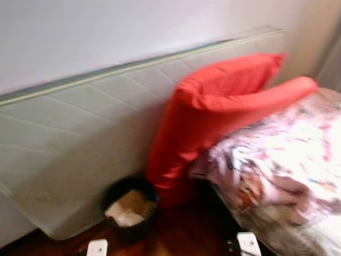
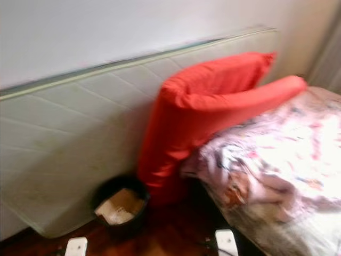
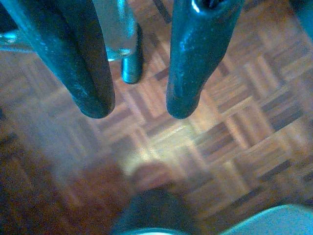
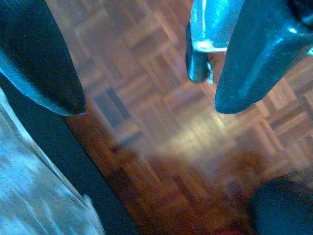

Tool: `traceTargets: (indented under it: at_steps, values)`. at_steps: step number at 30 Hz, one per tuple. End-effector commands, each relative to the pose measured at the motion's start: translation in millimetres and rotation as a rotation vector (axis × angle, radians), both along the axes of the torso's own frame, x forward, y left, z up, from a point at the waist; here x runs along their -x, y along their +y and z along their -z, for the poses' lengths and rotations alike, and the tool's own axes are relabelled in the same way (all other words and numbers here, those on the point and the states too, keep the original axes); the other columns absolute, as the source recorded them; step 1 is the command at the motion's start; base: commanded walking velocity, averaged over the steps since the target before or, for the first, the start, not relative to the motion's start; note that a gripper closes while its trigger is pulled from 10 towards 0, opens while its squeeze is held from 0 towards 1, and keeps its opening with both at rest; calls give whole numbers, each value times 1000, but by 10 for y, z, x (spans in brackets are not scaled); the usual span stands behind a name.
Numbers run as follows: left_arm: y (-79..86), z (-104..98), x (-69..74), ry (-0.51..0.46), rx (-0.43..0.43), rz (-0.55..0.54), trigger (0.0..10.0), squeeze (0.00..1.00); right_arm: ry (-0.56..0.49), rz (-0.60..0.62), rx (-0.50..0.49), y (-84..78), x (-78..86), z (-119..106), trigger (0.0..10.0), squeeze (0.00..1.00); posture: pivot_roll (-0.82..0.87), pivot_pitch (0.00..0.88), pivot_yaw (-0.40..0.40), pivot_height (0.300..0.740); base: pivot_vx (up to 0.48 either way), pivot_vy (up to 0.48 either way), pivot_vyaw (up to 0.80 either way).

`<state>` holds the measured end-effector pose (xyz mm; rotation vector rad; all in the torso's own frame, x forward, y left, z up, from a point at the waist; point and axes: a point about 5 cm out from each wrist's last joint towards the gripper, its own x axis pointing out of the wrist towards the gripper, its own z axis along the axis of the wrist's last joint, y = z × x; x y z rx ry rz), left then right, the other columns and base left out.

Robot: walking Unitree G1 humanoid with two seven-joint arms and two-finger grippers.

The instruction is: Clean up the room

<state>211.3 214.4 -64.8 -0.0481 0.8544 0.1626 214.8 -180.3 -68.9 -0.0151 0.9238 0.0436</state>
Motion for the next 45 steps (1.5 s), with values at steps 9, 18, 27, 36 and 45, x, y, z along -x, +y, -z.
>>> traceTargets:
  at_steps: [9,18,27,36,45]
  values:
    - [0,25,39,21,8,-2,10000,0,15,-3,5,-2,28,18,10000,0,-64,12,-2,740,0,0,-788]
    - [5,29,48,23,6,2,10000,0,17,-4,5,4,39,24,10000,0,-64,1,2,740,0,0,-788]
    - [7,28,50,16,7,-1,10000,0,19,-4,6,5,44,28,10000,0,-66,0,4,740,0,0,-788]
    - [7,28,50,17,10,-1,10000,0,19,-3,7,6,43,27,10000,0,-65,2,4,740,0,0,-788]
    - [3,24,40,17,4,10,10000,0,-5,20,-1,0,27,15,10000,0,-67,12,1,740,0,0,-483]
